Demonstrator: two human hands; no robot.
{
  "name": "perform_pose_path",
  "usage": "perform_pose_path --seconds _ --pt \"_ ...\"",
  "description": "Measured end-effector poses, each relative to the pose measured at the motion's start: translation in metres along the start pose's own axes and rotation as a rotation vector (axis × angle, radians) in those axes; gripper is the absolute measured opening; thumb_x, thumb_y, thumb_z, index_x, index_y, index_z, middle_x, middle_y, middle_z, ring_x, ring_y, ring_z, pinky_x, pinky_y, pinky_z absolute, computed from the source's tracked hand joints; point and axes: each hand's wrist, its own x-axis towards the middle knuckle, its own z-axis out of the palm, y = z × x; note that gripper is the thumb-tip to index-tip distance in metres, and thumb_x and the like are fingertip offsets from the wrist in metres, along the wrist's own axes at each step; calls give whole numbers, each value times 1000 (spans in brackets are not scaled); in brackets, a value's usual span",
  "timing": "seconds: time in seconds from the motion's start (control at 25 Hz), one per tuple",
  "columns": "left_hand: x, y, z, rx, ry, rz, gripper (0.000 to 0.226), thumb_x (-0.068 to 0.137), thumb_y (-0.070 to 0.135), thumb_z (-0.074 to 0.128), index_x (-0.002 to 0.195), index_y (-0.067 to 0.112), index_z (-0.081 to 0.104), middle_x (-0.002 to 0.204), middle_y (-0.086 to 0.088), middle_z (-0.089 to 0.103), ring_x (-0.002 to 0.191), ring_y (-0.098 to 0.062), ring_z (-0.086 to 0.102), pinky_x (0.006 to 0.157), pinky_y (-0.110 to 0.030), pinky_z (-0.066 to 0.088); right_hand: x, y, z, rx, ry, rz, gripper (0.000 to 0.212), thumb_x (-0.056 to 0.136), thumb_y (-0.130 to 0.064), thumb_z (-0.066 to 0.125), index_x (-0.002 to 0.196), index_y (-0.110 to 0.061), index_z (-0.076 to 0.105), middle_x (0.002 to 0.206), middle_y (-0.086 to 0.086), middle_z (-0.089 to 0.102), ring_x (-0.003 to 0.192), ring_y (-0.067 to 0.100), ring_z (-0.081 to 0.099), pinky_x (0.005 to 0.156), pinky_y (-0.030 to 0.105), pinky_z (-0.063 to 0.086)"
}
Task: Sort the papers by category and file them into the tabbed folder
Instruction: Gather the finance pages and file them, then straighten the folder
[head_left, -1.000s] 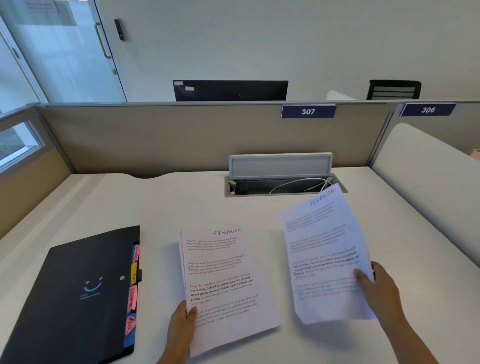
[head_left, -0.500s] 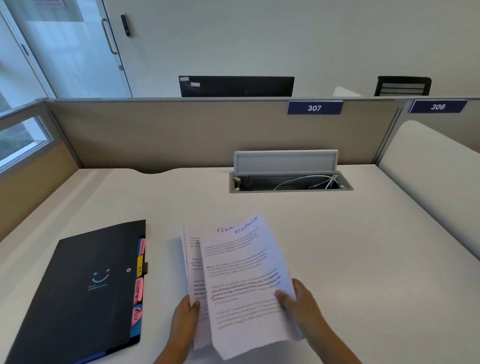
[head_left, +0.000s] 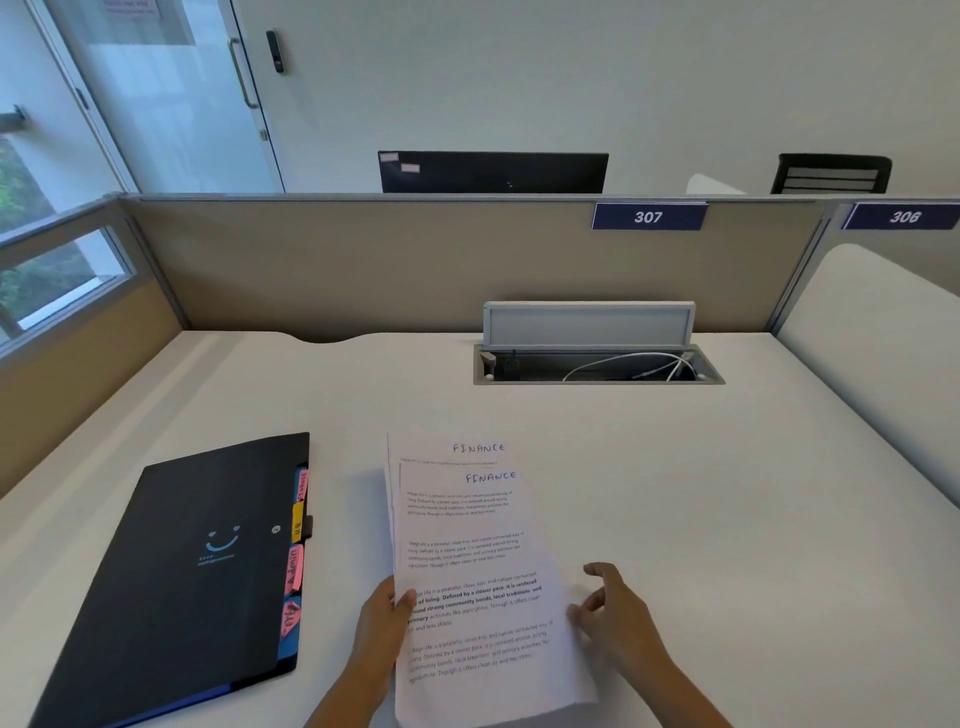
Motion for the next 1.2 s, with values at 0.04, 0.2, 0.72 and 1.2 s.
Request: perform_pose_path --seconds 0.04,0.2,0.72,1.2 --pt "0 1 -1 -8 0 3 19 96 14 40 112 21 48 98 -5 66 85 -24 66 72 -37 56 1 1 -3 0 18 -2 48 80 -15 64 124 -18 44 72 -6 53 66 4 52 55 13 36" --pt "-5 7 -3 -46 -3 36 18 96 17 41 109 26 50 98 -5 68 86 -26 68 77 -42 57 4 -7 -10 182 63 -32 35 83 -31 64 114 -24 49 88 -4 59 79 11 57 66 21 41" --pt "-29 81 21 -68 80 514 27 95 8 40 103 25 59 95 9 65 89 -9 61 62 -9 51 -16 -65 -41 323 339 -391 18 90 -7 47 84 -23 51 77 -4 62 63 5 53 53 8 39" --pt "-40 88 40 -26 88 554 24 96 14 38 101 33 52 91 15 60 88 -9 58 61 -12 45 -23 -65 -45 216 334 -484 17 95 -6 38 101 -22 41 82 -15 53 71 5 52 55 5 43"
